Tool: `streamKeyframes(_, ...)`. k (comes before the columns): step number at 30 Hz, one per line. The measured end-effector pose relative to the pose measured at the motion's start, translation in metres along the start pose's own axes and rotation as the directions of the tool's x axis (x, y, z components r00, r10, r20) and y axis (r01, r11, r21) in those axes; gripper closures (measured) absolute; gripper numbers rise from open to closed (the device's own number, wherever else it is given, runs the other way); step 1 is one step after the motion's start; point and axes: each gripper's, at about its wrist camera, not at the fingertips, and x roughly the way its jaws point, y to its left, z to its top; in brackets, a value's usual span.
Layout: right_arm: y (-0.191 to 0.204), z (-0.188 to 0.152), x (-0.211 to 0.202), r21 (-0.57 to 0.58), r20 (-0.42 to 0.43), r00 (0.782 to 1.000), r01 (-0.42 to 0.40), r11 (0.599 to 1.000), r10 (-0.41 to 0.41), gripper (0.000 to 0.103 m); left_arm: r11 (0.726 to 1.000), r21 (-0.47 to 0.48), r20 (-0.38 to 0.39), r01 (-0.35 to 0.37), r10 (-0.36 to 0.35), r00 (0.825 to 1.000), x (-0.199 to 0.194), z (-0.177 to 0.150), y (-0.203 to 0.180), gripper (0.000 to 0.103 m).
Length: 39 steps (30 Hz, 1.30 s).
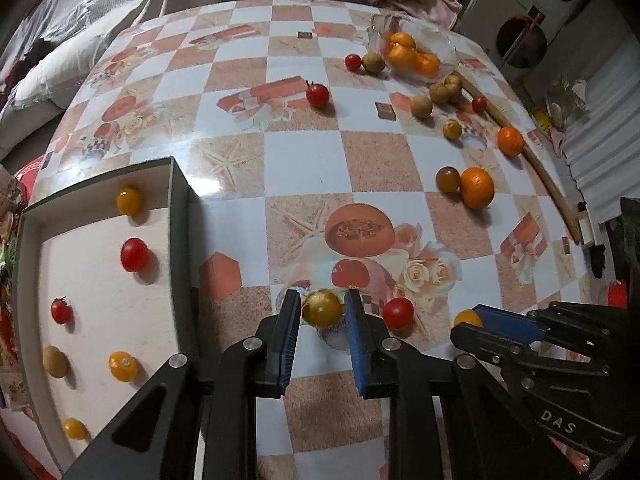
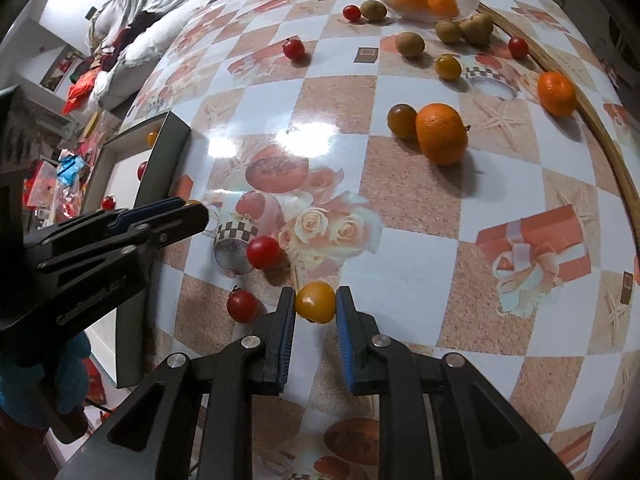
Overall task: Organize fruits
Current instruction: 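Carry both held yellow tomatoes over the white tray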
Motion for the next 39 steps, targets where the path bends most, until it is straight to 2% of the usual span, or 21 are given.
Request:
streamKeyframes(4,0.003,0.003,-0.002,-0.003,0.004,1.0,0.01,1.0,-0.01,0.081,1.0,0.006,0.005,-0.017,0.017,1.0,-0.002,0.0,0.002,0.078)
streamKeyframes(9,0.002,0.002,-0.005,-0.002,0.003,1.0,0.017,1.0,-0.017,0.081,0.999,0.023,-0.009,-0.049,0.049,0.999,0.015,-0.003,0.002,0.078)
streamKeyframes(10,0.002,0.002,-0.005,0.0,0.003,1.0,0.018,1.0,-0.018,0.081,0.999,0.018,-0.012,-0.046,0.046,0.999,0.018,-0.003,0.003,0.071)
streamKeyframes(11,0.001,0.002,-0.005,0.003,0.003,1.0,0.017,1.0,-0.017,0.081,0.999,0.01,-0.007,-0.035,0.035,0.999,0.02,-0.003,0.004,0.057)
streamKeyframes(12,0.0,0.001,-0.005,0.008,0.004,1.0,0.015,1.0,-0.015,0.081,0.999,0.011,-0.004,-0.051,0.052,0.999,0.023,-0.002,0.004,0.053)
streamKeyframes(18,-0.008,-0.001,-0.006,0.04,0.007,1.0,0.005,0.999,-0.006,0.081,0.997,0.05,-0.018,-0.064,0.065,0.998,0.037,0.001,-0.006,0.052)
streamKeyframes(20,-0.009,-0.001,-0.007,0.048,0.011,1.0,0.003,0.999,-0.003,0.081,0.995,0.056,-0.013,-0.086,0.087,0.996,0.039,0.001,-0.01,0.053)
streamKeyframes(21,-0.01,-0.001,-0.007,0.05,0.012,1.0,0.002,0.999,-0.002,0.081,0.994,0.058,-0.009,-0.087,0.088,0.996,0.039,0.001,-0.011,0.057)
streamKeyframes(22,-0.011,-0.001,-0.008,0.051,0.014,1.0,0.002,0.999,-0.003,0.081,0.996,0.06,-0.004,-0.07,0.071,0.997,0.038,0.001,-0.011,0.072)
streamKeyframes(23,-0.011,-0.001,-0.008,0.053,0.015,1.0,0.002,0.999,-0.002,0.081,0.997,0.059,-0.008,-0.04,0.04,0.999,0.038,0.001,-0.013,0.081)
streamKeyframes(26,-0.013,0.0,-0.009,0.059,0.016,1.0,0.003,0.998,-0.004,0.081,0.997,0.062,-0.012,-0.036,0.037,0.999,0.037,0.002,-0.015,0.081)
streamKeyframes(31,-0.012,0.003,-0.013,0.058,0.021,1.0,0.0,0.998,-0.001,0.081,1.0,0.005,-0.021,-0.007,0.007,1.0,0.026,0.002,-0.006,0.081)
streamKeyframes(39,0.004,0.01,-0.019,0.023,0.036,0.999,-0.001,1.0,0.0,0.081,1.0,-0.023,0.023,-0.003,0.003,1.0,-0.008,0.001,0.005,0.081)
